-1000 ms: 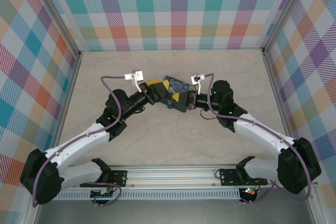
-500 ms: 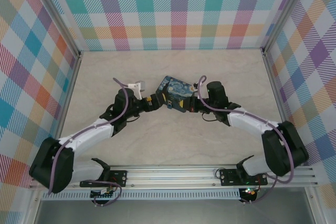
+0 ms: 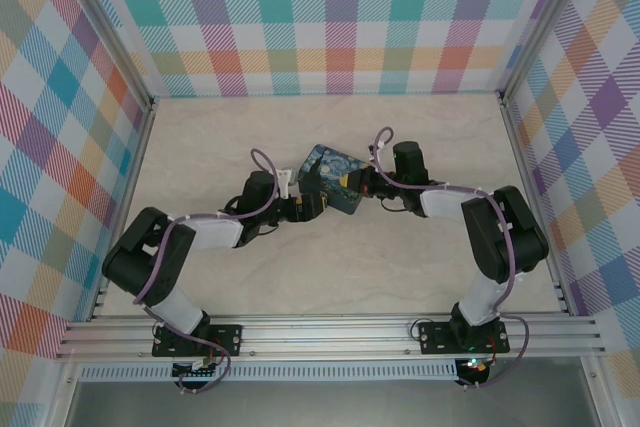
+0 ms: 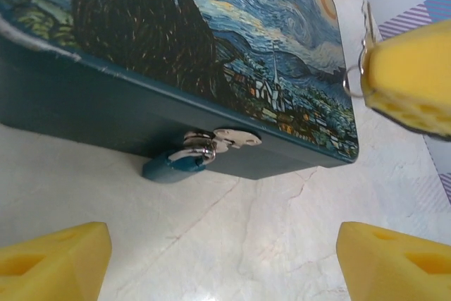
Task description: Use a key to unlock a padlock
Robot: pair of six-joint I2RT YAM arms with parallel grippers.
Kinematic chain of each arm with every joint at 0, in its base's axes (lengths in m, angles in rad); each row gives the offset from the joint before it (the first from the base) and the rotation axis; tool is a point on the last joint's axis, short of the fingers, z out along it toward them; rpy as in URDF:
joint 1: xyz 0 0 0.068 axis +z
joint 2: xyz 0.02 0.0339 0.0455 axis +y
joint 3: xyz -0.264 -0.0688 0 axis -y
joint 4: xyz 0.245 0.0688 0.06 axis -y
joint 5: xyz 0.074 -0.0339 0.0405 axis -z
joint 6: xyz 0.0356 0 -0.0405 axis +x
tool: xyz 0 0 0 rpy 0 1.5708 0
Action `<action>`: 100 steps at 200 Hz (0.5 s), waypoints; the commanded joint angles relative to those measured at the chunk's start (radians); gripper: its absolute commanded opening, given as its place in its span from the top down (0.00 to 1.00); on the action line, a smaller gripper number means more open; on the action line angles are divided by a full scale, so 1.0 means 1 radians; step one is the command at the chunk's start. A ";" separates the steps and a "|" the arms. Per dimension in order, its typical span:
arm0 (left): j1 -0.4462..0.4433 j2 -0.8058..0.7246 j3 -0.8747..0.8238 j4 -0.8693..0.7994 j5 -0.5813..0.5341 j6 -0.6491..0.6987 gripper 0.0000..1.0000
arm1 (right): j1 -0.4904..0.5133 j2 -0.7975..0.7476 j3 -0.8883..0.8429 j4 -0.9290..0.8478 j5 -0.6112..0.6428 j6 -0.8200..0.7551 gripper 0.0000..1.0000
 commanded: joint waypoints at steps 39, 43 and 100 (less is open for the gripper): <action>-0.032 0.071 0.031 0.093 -0.125 0.182 0.22 | -0.028 0.095 0.053 0.045 -0.023 0.034 0.94; -0.037 0.074 0.033 0.092 -0.137 0.192 0.23 | -0.028 0.098 0.055 0.037 -0.021 0.034 0.94; -0.099 0.144 0.058 0.107 -0.253 0.289 0.27 | -0.028 0.117 0.050 -0.028 0.004 0.049 0.94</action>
